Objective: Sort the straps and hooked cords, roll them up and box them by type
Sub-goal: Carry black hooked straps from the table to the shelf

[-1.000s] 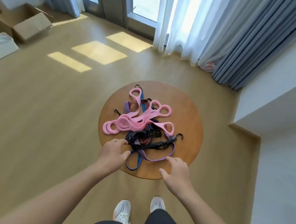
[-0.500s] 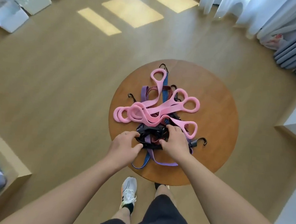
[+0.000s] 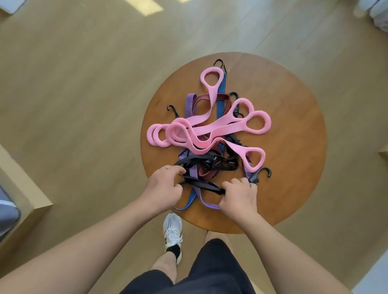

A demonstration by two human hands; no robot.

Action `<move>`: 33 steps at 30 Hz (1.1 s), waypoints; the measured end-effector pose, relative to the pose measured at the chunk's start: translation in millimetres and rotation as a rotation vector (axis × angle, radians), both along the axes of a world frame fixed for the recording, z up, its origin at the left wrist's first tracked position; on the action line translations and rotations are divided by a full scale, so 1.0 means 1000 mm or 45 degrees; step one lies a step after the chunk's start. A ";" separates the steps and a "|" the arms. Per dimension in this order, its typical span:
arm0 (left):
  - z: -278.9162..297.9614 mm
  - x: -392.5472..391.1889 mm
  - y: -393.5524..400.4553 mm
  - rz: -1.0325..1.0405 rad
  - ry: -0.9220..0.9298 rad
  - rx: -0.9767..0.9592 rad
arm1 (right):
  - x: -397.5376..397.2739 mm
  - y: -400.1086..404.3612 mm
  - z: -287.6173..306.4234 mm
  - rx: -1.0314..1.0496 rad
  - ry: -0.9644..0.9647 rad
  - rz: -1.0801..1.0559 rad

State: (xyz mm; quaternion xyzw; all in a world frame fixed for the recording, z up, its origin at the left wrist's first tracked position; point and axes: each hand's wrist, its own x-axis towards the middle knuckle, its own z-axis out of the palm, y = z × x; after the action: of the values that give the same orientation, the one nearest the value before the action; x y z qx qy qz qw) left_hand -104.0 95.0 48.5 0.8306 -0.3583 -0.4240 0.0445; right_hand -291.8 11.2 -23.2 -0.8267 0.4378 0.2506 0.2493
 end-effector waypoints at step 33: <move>0.198 0.006 -0.060 -0.467 0.126 -1.122 | -0.003 0.024 0.331 0.103 -1.746 -0.990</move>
State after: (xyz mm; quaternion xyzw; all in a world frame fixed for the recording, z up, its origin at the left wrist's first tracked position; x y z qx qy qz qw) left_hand -98.1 34.6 246.2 0.6346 -0.6420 -0.2714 0.3338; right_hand -294.7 34.9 307.3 -0.5748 0.4345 -0.4045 0.5632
